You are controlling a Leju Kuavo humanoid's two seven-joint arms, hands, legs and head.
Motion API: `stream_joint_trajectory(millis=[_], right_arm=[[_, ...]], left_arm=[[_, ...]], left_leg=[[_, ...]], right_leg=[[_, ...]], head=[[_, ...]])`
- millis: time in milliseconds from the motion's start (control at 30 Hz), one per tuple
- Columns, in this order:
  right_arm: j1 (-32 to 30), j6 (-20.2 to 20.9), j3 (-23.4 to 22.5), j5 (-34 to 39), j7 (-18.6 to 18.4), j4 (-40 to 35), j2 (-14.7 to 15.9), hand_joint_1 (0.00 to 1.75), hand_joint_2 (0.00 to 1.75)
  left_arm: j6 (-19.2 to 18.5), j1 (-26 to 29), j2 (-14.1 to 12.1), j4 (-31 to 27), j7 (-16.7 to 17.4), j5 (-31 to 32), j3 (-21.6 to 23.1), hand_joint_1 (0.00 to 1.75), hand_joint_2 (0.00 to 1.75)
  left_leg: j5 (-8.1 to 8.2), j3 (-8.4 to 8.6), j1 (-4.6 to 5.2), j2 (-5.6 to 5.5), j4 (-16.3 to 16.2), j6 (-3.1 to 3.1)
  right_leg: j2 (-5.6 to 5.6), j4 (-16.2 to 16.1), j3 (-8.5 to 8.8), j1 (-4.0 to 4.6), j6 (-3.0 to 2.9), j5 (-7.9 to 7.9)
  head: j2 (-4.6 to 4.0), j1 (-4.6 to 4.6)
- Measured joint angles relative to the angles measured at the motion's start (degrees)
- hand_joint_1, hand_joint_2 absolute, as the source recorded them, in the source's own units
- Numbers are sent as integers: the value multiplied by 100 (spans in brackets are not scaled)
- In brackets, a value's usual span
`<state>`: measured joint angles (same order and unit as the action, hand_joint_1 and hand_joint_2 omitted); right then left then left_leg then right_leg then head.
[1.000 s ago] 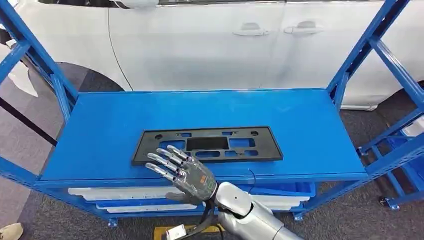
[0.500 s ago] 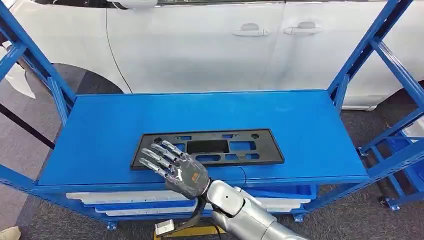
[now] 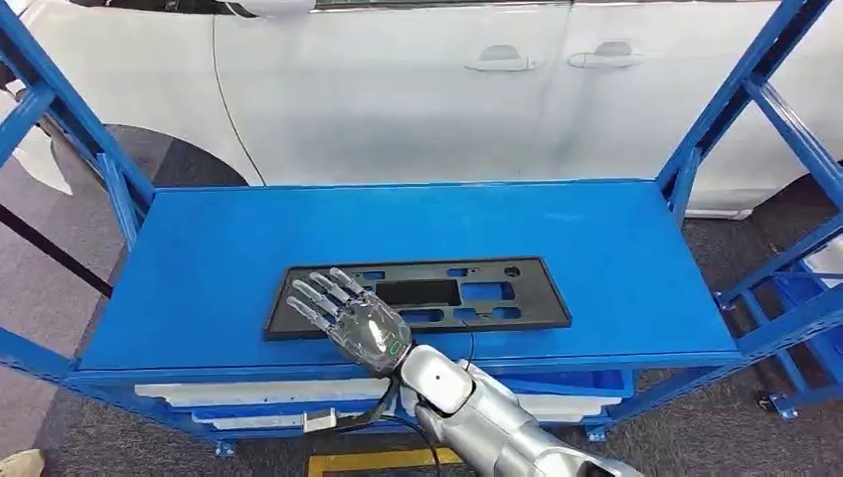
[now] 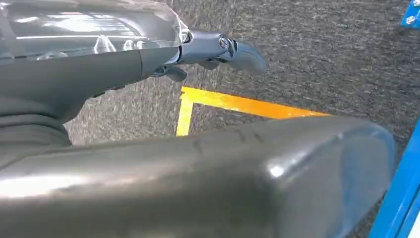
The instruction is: Take the parts from the cabinet and place them on the table.
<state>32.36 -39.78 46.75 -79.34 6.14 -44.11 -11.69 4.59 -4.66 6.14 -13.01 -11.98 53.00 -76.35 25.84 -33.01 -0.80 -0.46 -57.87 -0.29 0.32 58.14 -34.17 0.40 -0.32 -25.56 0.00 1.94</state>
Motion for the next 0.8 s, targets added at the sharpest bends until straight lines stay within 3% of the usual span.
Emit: stream_joint_trajectory(millis=[33, 100, 133, 200, 233, 267, 300, 333, 367, 400, 433, 467, 533, 600, 633, 700, 733, 767, 800], right_arm=[[2, -2, -11, -2, -2, 33, -7, 0, 175], [8, -6, -44, -4, -2, 72, -44, 0, 175], [23, -7, -48, -4, -2, 87, -74, 0, 175], [25, -7, -50, -7, -4, 129, -101, 0, 175], [23, -7, -50, -7, -2, 155, -101, 0, 175], [16, -7, -50, -11, -2, 181, -101, 0, 175], [15, -7, -50, -11, -2, 199, -105, 0, 175], [15, -9, -52, -11, -2, 208, -107, 0, 175], [16, -9, -52, -11, -2, 212, -116, 0, 175], [19, -9, -55, -11, -2, 216, -127, 0, 175], [26, -9, -57, -11, -2, 223, -129, 0, 175], [26, -11, -59, -15, -2, 231, -138, 0, 175], [25, -13, -63, -20, -2, 238, -138, 0, 175], [31, -15, -81, -20, -4, 238, -138, 0, 175], [37, -17, -85, -20, -4, 238, -138, 0, 175], [33, -17, -87, -20, -4, 247, -135, 0, 175], [25, -17, -87, -20, -4, 260, -133, 0, 175], [18, -17, -87, -20, -4, 273, -131, 0, 175], [17, -17, -87, -20, -4, 288, -131, 0, 175]], left_arm=[[0, 1, 2, 0, -2, 0, 0, 0, 0], [0, 0, -4, 0, -7, 0, 0, 0, 0], [0, -1, -2, 0, -7, 0, 0, 0, 0], [-2, -1, -2, 0, -4, 4, 2, 0, 0], [-2, 10, -4, 0, -4, 4, 2, 0, 0], [-2, 22, -4, 0, -4, 4, 2, 0, 0], [-2, 30, -7, 0, -4, 4, 2, 0, 0], [-2, 29, -13, 0, -4, 4, 2, 0, 0], [-2, 25, -15, 0, -6, 4, 2, 0, 0], [-2, 24, -18, 0, -4, 4, 2, 0, 0], [-4, 17, -17, 2, -4, 9, 4, 0, 0], [-7, 10, -17, 0, -4, 9, 4, 0, 0], [-7, 28, -17, 0, -4, 9, 4, 0, 0], [-7, 24, -13, 0, -4, 9, 4, 0, 0], [-7, 18, -15, 0, -7, 9, 4, 0, 0], [-4, 16, -20, 0, -7, 9, 4, 0, 0], [-4, 20, -22, 0, -7, 9, 4, 0, 0], [-6, 25, -22, 0, -7, 7, 4, 0, 0], [-7, 26, -22, 0, -4, 7, 4, 0, 0]], left_leg=[[-9, 19, -8, 4, 29, -36], [77, 24, -17, 11, -49, -92], [261, -90, -14, 11, -322, -109], [716, -555, -37, 11, -1290, -167], [835, -746, -38, 12, -1663, -183], [817, -832, -38, 12, -1801, -192], [635, -766, -40, 12, -1614, -194], [380, -577, -46, 14, -1209, -193], [85, -298, -52, 16, -628, -184], [-110, -58, -56, 24, -123, -169], [-5, 4, -27, 22, -16, -128], [-32, -12, -11, 6, -17, -61], [-27, -33, 5, 6, -28, -12], [-72, -7, -45, 12, 33, 80], [-69, -7, -43, 14, 37, 119], [-66, -16, -31, 20, 36, 139], [-63, -21, -28, 23, 33, 143], [-62, -18, -26, 23, 31, 144], [-60, -10, -26, 21, 31, 144]], right_leg=[[3, -5, 2, 6, -21, 2], [-9, -128, 85, -70, -88, 50], [-20, -140, 103, -77, -123, 49], [-27, -136, 105, -63, -141, 38], [-29, -131, 103, -58, -145, 34], [-27, -124, 104, -58, -145, 29], [-20, -114, 111, -61, -138, 16], [-12, -105, 125, -64, -123, 3], [-8, -88, 146, -68, -108, -20], [-5, -66, 159, -68, -82, -45], [-1, -43, 140, -22, -46, -63], [4, -35, 122, -22, -26, -55], [3, -51, 124, -31, 18, -43], [-2, 22, 113, -45, 88, -118], [-5, 213, 26, -48, 107, -261], [-4, 1141, -418, -67, 150, -736], [-4, 1605, -649, -72, 163, -898], [-5, 1826, -771, -75, 169, -906], [-5, 1729, -745, -75, 164, -763]], head=[[0, 0], [0, 0], [0, 2], [0, 0], [0, 0], [0, 0], [0, 0], [0, 0], [0, 0], [0, 0], [0, 0], [0, 0], [0, 0], [0, 0], [0, 0], [0, 0], [0, 0], [0, 0], [0, 0]])
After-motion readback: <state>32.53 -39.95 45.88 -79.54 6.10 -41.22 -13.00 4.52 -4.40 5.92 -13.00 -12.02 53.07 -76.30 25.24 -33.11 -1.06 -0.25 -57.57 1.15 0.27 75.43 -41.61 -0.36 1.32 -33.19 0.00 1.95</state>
